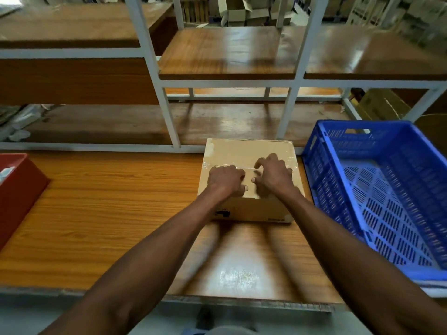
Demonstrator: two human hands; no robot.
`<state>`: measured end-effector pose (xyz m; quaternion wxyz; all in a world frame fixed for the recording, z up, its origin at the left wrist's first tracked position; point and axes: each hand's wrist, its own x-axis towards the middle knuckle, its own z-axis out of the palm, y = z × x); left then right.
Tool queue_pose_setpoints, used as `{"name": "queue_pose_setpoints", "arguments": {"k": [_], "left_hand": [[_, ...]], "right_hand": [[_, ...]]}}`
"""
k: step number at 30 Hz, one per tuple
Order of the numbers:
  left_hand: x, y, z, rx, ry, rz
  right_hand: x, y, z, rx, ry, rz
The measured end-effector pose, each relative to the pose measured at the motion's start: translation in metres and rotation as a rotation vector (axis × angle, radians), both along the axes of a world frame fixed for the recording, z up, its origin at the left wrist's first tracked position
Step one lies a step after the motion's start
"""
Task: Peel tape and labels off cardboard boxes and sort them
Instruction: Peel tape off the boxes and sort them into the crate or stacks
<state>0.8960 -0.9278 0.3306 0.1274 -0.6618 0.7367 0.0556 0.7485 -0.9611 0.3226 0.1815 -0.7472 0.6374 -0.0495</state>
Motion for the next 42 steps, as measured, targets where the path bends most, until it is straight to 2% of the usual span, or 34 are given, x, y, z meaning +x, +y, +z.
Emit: {"name": "queue_pose_setpoints", "arguments": {"k": [2,4,8,14,17,21,24,26,30,35,39,42], "left_hand": [[0.003,0.004,-0.005,0.008,0.019,-0.005],[0.004,0.01,-0.013,0.008,0.031,-0.006],[0.008,0.022,-0.026,0.013,0.146,0.003],[0.021,0.055,-0.025,-0.056,0.283,0.059],[0.026,0.065,-0.042,-0.108,0.368,0.106],[0.029,0.074,-0.058,-0.235,0.362,0.12],[0.034,0.082,-0.07,-0.288,0.396,0.263],[0.038,0.086,-0.074,-0.305,0.482,0.33],[0.041,0.091,-0.073,-0.369,0.693,0.322],[0.043,0.08,-0.053,-0.52,0.763,0.319],[0.044,0.06,-0.013,-0.651,0.82,0.361],[0.046,0.043,0.013,-0.695,0.844,0.364]], "right_hand": [[-0.001,0.021,-0.013,-0.02,-0.018,0.048],[-0.011,0.03,-0.021,0.073,-0.05,0.113],[-0.025,0.024,-0.01,0.202,0.061,0.247],[-0.032,0.025,-0.019,0.274,0.051,0.29],[-0.031,0.029,-0.027,0.181,-0.004,0.24],[-0.034,0.041,-0.031,0.025,-0.23,0.011],[-0.044,0.055,-0.045,-0.056,-0.126,-0.084],[-0.052,0.068,-0.052,-0.085,-0.135,-0.151],[-0.053,0.074,-0.048,-0.084,-0.183,-0.157],[-0.059,0.058,-0.021,-0.196,-0.229,-0.139],[-0.059,0.039,0.017,-0.314,-0.346,-0.124],[-0.055,0.022,0.042,-0.327,-0.394,-0.128]]}}
